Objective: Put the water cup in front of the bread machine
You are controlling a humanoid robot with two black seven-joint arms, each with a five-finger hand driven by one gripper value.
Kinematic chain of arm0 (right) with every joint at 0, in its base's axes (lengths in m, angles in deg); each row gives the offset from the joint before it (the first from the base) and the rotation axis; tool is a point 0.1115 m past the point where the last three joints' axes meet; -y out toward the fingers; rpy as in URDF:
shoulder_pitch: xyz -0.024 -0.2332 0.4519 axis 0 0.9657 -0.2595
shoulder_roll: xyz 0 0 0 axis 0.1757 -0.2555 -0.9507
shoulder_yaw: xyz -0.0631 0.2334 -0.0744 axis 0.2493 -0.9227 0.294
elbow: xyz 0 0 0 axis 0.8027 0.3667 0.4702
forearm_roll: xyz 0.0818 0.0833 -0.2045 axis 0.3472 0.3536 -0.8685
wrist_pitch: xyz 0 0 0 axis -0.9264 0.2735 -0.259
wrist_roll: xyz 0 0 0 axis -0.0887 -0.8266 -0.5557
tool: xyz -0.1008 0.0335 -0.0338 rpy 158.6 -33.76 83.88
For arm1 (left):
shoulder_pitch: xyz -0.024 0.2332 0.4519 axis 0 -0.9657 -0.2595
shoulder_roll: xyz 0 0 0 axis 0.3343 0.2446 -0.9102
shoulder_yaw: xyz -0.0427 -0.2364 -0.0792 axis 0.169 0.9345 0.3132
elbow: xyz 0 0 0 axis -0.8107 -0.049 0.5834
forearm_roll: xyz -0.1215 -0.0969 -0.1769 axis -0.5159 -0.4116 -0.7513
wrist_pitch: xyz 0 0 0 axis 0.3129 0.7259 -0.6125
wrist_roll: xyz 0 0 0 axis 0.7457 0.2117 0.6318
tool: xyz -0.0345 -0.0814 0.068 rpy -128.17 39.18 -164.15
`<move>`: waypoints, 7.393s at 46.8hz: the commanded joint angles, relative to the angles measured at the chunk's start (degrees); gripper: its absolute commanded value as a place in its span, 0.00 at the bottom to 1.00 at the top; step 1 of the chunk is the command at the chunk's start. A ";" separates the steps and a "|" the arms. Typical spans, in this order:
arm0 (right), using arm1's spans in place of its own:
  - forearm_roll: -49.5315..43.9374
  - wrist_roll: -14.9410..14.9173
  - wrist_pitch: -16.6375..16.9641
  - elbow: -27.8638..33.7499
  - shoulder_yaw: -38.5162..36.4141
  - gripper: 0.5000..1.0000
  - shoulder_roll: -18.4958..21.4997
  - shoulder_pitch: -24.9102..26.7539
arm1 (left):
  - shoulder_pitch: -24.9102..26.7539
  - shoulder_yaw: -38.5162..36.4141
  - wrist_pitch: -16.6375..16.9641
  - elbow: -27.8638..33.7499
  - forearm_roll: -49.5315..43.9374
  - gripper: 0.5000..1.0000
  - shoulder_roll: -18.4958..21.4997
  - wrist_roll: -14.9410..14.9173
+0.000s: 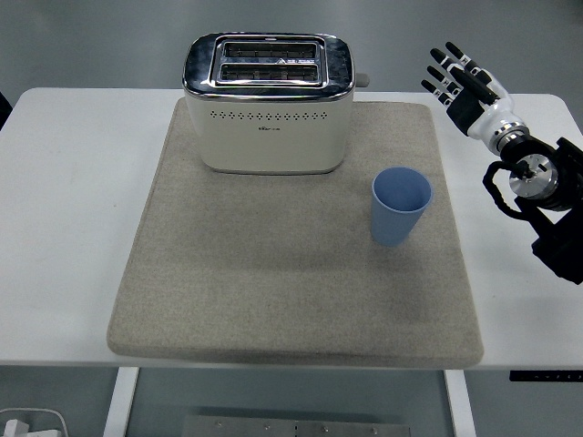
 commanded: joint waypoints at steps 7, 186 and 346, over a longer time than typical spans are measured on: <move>0.05 0.00 0.03 -0.08 -0.01 0.85 -0.08 -0.06 | 0.07 0.09 0.00 0.00 0.00 1.00 0.00 -0.18; -43.89 -15.29 6.79 -30.04 1.57 0.81 -31.10 25.25 | 0.16 -0.17 0.00 -0.97 -0.09 1.00 0.00 -0.09; -43.80 -10.37 -1.38 -40.77 3.42 0.06 -17.22 28.85 | 0.16 -0.17 0.00 -0.97 -0.09 1.00 0.00 -0.09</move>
